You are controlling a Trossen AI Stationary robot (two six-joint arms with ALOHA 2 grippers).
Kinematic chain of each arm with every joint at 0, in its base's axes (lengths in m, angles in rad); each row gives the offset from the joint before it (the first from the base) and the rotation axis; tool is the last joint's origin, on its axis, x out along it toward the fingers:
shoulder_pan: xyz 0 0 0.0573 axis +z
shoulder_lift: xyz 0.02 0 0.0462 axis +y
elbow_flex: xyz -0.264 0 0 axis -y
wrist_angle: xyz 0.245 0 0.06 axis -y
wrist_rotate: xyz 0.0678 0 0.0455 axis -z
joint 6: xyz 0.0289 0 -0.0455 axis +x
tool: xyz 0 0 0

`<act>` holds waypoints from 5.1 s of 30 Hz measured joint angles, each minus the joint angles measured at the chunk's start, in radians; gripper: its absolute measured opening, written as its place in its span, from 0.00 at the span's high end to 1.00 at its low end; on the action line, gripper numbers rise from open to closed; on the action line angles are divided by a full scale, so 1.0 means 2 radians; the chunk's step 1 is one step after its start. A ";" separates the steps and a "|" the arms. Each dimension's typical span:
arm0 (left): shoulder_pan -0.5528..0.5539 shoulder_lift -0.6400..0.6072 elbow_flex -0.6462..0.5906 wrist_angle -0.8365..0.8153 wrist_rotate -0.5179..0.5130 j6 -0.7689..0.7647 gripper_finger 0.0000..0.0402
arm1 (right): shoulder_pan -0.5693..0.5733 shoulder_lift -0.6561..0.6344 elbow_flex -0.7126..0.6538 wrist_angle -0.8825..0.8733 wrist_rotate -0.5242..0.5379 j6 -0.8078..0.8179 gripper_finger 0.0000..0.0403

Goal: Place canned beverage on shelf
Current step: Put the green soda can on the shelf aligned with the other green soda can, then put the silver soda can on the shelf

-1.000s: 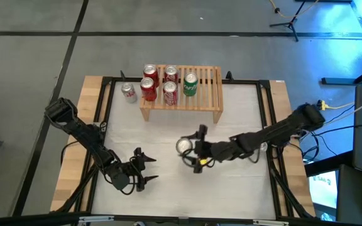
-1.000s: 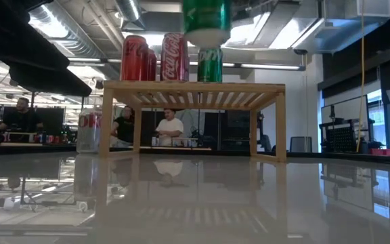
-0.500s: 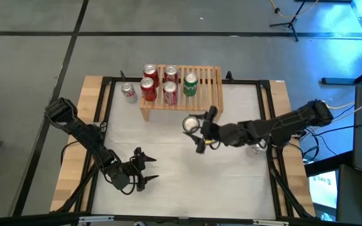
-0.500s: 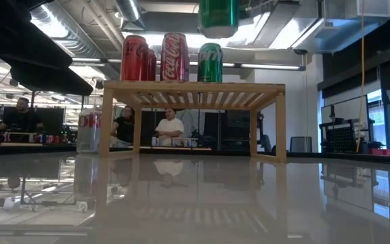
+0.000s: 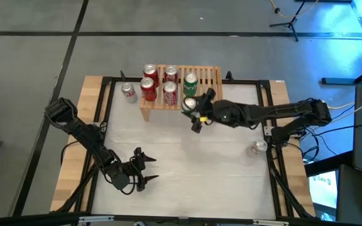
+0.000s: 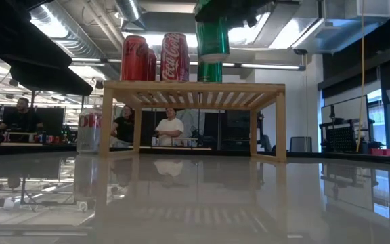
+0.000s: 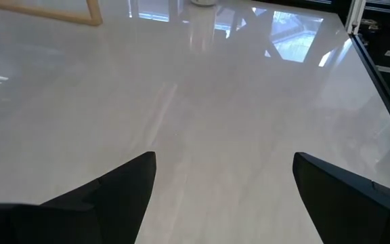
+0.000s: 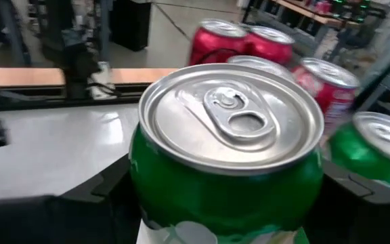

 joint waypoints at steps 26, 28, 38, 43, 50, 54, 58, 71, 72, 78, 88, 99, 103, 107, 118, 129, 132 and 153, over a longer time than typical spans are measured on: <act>0.002 0.000 0.000 0.003 0.002 0.004 0.16 | -0.091 0.037 -0.002 0.007 -0.064 0.022 0.29; 0.002 0.000 0.000 0.003 0.002 0.004 0.16 | -0.091 0.037 -0.002 0.006 -0.064 0.022 0.29; 0.002 0.000 0.000 0.003 0.002 0.004 0.16 | -0.090 0.037 -0.002 0.000 -0.046 0.019 0.04; 0.002 0.000 0.000 0.004 0.002 0.004 0.16 | -0.090 0.038 -0.002 0.000 -0.037 0.009 0.10; 0.002 0.000 0.000 0.003 0.005 0.003 0.16 | -0.090 0.038 0.015 -0.027 -0.038 0.009 0.14; 0.002 0.000 0.000 0.003 0.006 0.003 0.16 | -0.090 0.038 0.043 -0.059 -0.038 0.009 0.14; 0.002 0.000 0.000 0.003 0.006 0.003 0.16 | -0.090 0.038 0.075 -0.111 -0.038 0.009 0.14; 0.002 0.000 0.000 0.004 0.006 0.002 0.16 | -0.080 0.038 0.190 -0.253 -0.038 0.013 0.14; 0.002 0.000 0.000 0.004 0.006 0.002 0.16 | -0.076 0.038 0.201 -0.270 -0.037 0.014 0.14; 0.002 0.000 0.000 0.004 0.006 0.000 0.16 | -0.025 0.036 0.268 -0.417 -0.009 0.052 0.14; 0.002 0.000 0.000 0.018 0.013 0.000 0.16 | 0.099 -0.008 0.281 -0.620 0.074 0.204 0.14; 0.002 0.000 0.000 0.020 0.013 -0.001 0.16 | 0.220 -0.032 0.267 -0.777 0.131 0.415 0.14; 0.002 0.000 0.000 0.022 0.014 -0.001 0.16 | 0.242 -0.055 0.229 -0.781 0.117 0.467 0.14; 0.002 0.000 0.000 0.023 0.015 -0.001 0.16 | 0.250 -0.096 0.163 -0.783 0.084 0.519 0.14; 0.002 0.000 0.000 0.023 0.015 -0.001 0.16 | 0.250 -0.191 0.002 -0.784 -0.068 0.647 0.14; 0.002 0.000 0.000 0.023 0.015 -0.001 0.16 | 0.250 -0.191 -0.069 -0.783 -0.141 0.677 0.14; 0.002 0.000 0.000 0.022 0.015 -0.001 0.16 | 0.250 -0.190 -0.077 -0.781 -0.161 0.679 0.14; 0.002 0.000 0.000 0.022 0.015 -0.001 0.16 | 0.250 -0.190 -0.178 -0.698 -0.227 0.675 0.14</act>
